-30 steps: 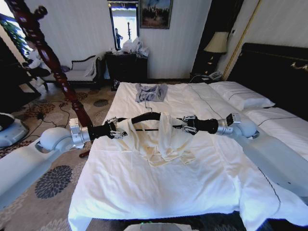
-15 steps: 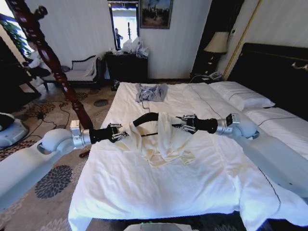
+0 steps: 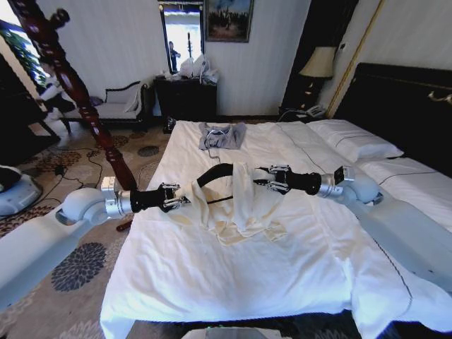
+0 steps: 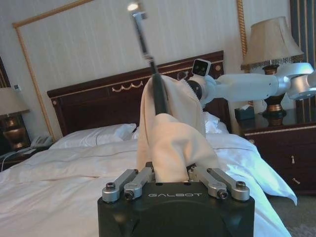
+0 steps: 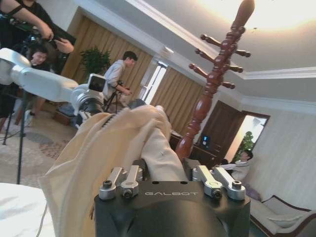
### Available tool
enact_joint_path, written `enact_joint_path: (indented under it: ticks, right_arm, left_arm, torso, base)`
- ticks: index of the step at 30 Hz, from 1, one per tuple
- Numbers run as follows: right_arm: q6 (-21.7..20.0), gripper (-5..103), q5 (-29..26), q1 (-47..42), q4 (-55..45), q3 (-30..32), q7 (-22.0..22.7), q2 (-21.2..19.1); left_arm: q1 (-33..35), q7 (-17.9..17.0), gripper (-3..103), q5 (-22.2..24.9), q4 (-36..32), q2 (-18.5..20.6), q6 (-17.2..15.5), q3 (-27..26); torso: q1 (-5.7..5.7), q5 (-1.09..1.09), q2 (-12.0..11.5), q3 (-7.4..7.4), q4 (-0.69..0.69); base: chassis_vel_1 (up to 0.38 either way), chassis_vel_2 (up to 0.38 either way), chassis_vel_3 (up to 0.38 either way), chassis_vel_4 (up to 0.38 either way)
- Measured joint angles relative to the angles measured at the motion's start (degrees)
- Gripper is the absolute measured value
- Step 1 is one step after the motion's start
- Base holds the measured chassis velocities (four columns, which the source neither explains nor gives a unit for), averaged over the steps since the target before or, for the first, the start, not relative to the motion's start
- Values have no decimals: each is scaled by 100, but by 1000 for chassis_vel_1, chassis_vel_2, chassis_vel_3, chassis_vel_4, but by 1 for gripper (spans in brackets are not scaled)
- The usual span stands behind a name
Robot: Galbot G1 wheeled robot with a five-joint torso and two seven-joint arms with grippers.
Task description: Pick up the clothes from the bed and hang them on the clothes hanger.
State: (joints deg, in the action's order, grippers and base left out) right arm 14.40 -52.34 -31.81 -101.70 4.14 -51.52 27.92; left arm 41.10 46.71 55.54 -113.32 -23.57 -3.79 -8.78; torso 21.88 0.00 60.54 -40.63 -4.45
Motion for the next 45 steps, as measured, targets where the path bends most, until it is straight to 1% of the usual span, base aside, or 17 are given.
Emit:
enact_joint_path:
  ticks: [3, 6, 7, 9, 10, 11, 12, 13, 14, 15, 20, 24, 26, 27, 29, 38, 45]
  right_arm:
    - [4, 41, -18, -14, 11, 30, 82, -4]
    - [-22, 64, 86, -23, 97, 134, 402, -23]
    - [-22, 64, 86, -23, 97, 134, 402, -23]
    - [-79, 64, 214, -46, 173, 202, 847, -37]
    - [-114, 75, 233, -65, 194, 222, 1090, -41]
    - [-142, 75, 209, -94, 206, 233, 1323, -45]
    - [-142, 75, 209, -94, 206, 233, 1323, -45]
    - [-177, 86, 149, -121, 209, 236, 1519, -47]
    - [-234, 86, 10, -152, 190, 236, 1770, -43]
    - [-259, 96, -93, -164, 167, 236, 1991, -27]
    - [-385, 99, -342, -180, 63, 220, 2743, 67]
    - [-640, 100, -566, -184, -57, 205, 4406, 270]
    - [-656, 100, -591, -184, -65, 202, 4599, 299]
    - [-682, 100, -682, -178, -85, 184, 5200, 409]
    - [-678, 100, -819, -146, -73, 165, 5855, 590]
    - [-586, 100, -791, -138, -51, 148, 5997, 718]
    - [-361, 100, -709, -106, -249, 178, 5466, 619]
  left_arm:
    - [0, 28, 21, -2, 7, -1, 18, -20]
    - [45, 28, 20, -41, 29, 2, 48, -80]
    - [45, 28, 20, -41, 29, 2, 48, -80]
    - [98, 22, 20, -59, 35, -10, 55, -139]
    - [126, 13, 20, -66, 35, -16, 55, -165]
    - [151, -1, 20, -72, 36, -25, 56, -187]
    - [151, -1, 20, -72, 36, -25, 56, -187]
    - [165, -12, 20, -74, 41, -37, 56, -203]
    - [174, -23, 20, -74, 51, -62, 57, -213]
    - [175, -30, 20, -73, 65, -77, 57, -217]
    - [165, -96, 20, -71, 168, -161, 60, -250]
    - [121, -278, 20, 4, 384, -265, 15, -401]
    - [108, -311, 20, 19, 409, -275, 7, -413]
    - [76, -384, 20, 59, 464, -304, -5, -443]
    - [43, -461, 20, 103, 517, -331, -17, -475]
    - [37, -541, 20, 69, 606, -522, -33, -444]
    - [40, -660, 20, -27, 669, -713, -36, -393]
  torso:
    - [0, 0, 0, 0, 0]
    - [0, 0, 0, 0, 0]
    - [0, 0, 0, 0, 0]
    - [0, 0, 0, 0, 0]
    - [0, 0, 0, 0, -1]
    - [0, 0, 0, 0, 0]
    - [0, 0, 0, 0, 0]
    - [0, 0, 0, 0, -1]
    - [0, 0, 0, 0, -1]
    - [0, 0, 0, 0, -1]
    - [0, 0, 0, 0, -1]
    - [0, -1, 0, 0, 0]
    - [0, 0, 0, 0, 0]
    - [0, 0, 0, 0, 0]
    - [0, 0, 0, 0, 0]
    - [0, 0, 0, 0, -1]
    - [0, -1, 0, 0, -1]
  base:
    - [0, 0, 0, 0]
    - [0, 0, 0, 0]
    - [0, 0, 0, 0]
    - [0, 0, 0, 0]
    - [0, 0, 0, 0]
    - [0, 0, 0, 0]
    - [0, 0, 0, 0]
    - [0, 0, 0, 0]
    - [0, 0, 0, 0]
    - [0, 0, 0, 0]
    - [0, 0, 0, 0]
    - [0, 0, 0, 0]
    - [0, 0, 0, 0]
    - [0, 0, 0, 0]
    - [0, 0, 0, 0]
    - [0, 0, 0, 0]
    - [0, 0, 0, 0]
